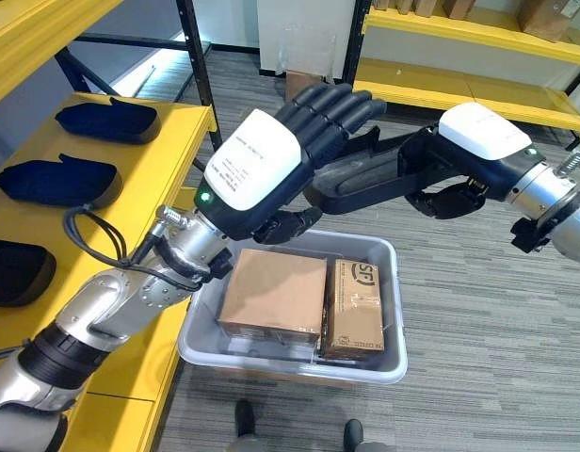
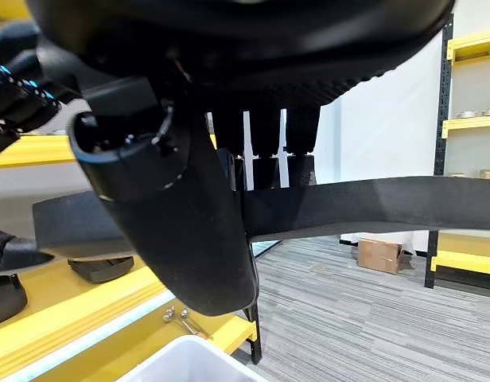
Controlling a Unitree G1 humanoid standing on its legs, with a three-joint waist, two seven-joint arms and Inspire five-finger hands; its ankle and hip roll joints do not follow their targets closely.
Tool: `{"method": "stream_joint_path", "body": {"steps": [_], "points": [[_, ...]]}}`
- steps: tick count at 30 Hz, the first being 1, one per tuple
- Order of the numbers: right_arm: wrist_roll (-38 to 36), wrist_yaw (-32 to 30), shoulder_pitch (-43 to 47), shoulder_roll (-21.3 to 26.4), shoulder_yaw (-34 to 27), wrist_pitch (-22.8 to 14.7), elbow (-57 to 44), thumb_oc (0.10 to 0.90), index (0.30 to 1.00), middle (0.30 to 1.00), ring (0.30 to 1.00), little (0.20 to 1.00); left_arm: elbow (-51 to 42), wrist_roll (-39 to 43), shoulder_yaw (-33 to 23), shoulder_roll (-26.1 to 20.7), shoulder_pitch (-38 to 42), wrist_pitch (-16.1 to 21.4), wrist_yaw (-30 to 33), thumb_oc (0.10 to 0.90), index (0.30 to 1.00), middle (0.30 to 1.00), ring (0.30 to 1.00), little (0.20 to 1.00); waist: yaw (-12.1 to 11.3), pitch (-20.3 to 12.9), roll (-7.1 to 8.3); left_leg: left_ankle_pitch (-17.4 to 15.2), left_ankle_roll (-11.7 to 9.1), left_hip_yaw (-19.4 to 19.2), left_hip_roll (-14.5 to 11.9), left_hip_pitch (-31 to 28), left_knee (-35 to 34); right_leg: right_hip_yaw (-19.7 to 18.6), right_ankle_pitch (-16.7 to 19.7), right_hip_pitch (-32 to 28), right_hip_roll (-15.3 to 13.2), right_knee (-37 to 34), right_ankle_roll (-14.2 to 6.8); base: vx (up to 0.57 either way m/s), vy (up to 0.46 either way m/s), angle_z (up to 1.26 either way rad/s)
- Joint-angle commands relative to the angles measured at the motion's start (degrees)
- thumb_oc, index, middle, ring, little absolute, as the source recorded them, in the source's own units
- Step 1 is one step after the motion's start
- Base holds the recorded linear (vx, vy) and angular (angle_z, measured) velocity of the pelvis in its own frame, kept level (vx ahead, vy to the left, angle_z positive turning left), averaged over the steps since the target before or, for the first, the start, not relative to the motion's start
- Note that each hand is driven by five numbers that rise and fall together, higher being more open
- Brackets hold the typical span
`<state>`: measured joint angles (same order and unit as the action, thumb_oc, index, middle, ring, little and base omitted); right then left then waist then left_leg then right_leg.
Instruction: Move parts from the plastic box to the shelf.
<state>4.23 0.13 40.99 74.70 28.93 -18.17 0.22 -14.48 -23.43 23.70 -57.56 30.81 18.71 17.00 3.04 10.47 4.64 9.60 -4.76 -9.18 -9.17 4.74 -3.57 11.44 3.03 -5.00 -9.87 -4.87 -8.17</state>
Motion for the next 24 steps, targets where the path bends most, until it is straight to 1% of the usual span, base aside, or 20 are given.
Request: {"method": "stream_joint_path", "body": {"steps": [1, 7, 8, 11, 19, 21, 24], "points": [[-5.70, -6.24, 10.90, -1.58, 1.10, -1.30, -0.05, 0.400, 0.300, 0.300, 0.300, 0.300, 1.60, -0.07, -0.65, 1.37, 2.32, 0.40, 4.25, 0.900, 1.000, 1.000, 1.000, 1.000, -0.59, -9.59, 0.73, -1.57, -6.10, -3.47, -8.56, -2.69, -1.43, 0.22, -4.98, -4.65, -1.25, -0.13, -3.17, 0.00, 0.000, 0.00], [-5.99, -6.32, 9.65, -1.32, -0.02, -1.54, -0.11, 0.400, 0.300, 0.300, 0.300, 0.300, 1.13, -0.38, -3.53, 0.40, -1.53, 0.56, 4.33, 0.900, 1.000, 1.000, 1.000, 1.000, -0.79, -9.64, 0.72, -1.74, -6.08, -3.70, -8.50, -3.16, -1.43, 0.09, -5.20, -4.97, -1.27, -0.13, -3.12, 0.00, 0.000, 0.00], [-6.02, -6.21, 8.90, -1.29, -0.65, -1.52, -0.05, 0.400, 0.300, 0.300, 0.300, 0.300, 0.92, -0.28, -4.95, 0.07, -3.09, 0.56, 4.42, 0.900, 1.000, 1.000, 1.000, 1.000, -0.86, -9.68, 0.74, -1.83, -6.04, -3.68, -8.46, -3.27, -1.43, 0.10, -5.23, -5.05, -1.29, -0.13, -3.09, 0.00, 0.000, 0.00], [-5.85, -6.08, 7.71, -1.24, -1.71, -1.59, -0.07, 0.400, 0.300, 0.300, 0.300, 0.300, 0.51, -0.24, -6.66, -0.07, -5.26, 0.66, 4.45, 0.900, 1.000, 1.000, 1.000, 1.000, -0.95, -9.71, 0.72, -1.85, -6.05, -3.63, -8.48, -3.30, -1.43, 0.14, -5.32, -5.24, -1.31, -0.13, -3.02, 0.01, 0.002, -0.07], [-5.94, -6.07, 6.59, -1.25, -2.96, -1.93, -0.63, 0.400, 0.300, 0.300, 0.300, 0.300, 0.91, -0.02, -7.03, 1.08, -6.61, 0.80, 4.33, 0.900, 1.000, 1.000, 1.000, 1.000, -0.82, -9.92, 0.73, -1.97, -5.99, -3.71, -8.39, -3.49, -1.43, 0.24, -5.49, -5.53, -1.27, -0.13, -2.94, 0.00, 0.001, -0.01], [-6.42, -5.86, 7.04, -1.65, -3.07, -2.19, -1.36, 0.400, 0.300, 0.300, 0.300, 0.300, 2.37, -0.01, -6.28, 3.56, -6.74, 0.49, 4.33, 0.900, 1.000, 1.000, 1.000, 1.000, -0.64, -9.95, 0.98, -2.07, -5.90, -3.91, -8.36, -3.68, -1.43, 0.02, -5.52, -5.34, -1.31, -0.13, -2.94, 0.00, 0.000, 0.00], [-6.59, -5.83, 7.59, -1.81, -2.69, -2.14, -1.34, 0.400, 0.300, 0.300, 0.300, 0.300, 2.78, -0.11, -6.00, 4.05, -6.70, 0.40, 4.24, 0.900, 1.000, 1.000, 1.000, 1.000, -0.63, -9.98, 1.01, -2.06, -5.90, -4.01, -8.46, -3.71, -1.43, -0.11, -5.55, -5.25, -1.33, -0.13, -2.91, 0.00, 0.000, 0.00]]}}
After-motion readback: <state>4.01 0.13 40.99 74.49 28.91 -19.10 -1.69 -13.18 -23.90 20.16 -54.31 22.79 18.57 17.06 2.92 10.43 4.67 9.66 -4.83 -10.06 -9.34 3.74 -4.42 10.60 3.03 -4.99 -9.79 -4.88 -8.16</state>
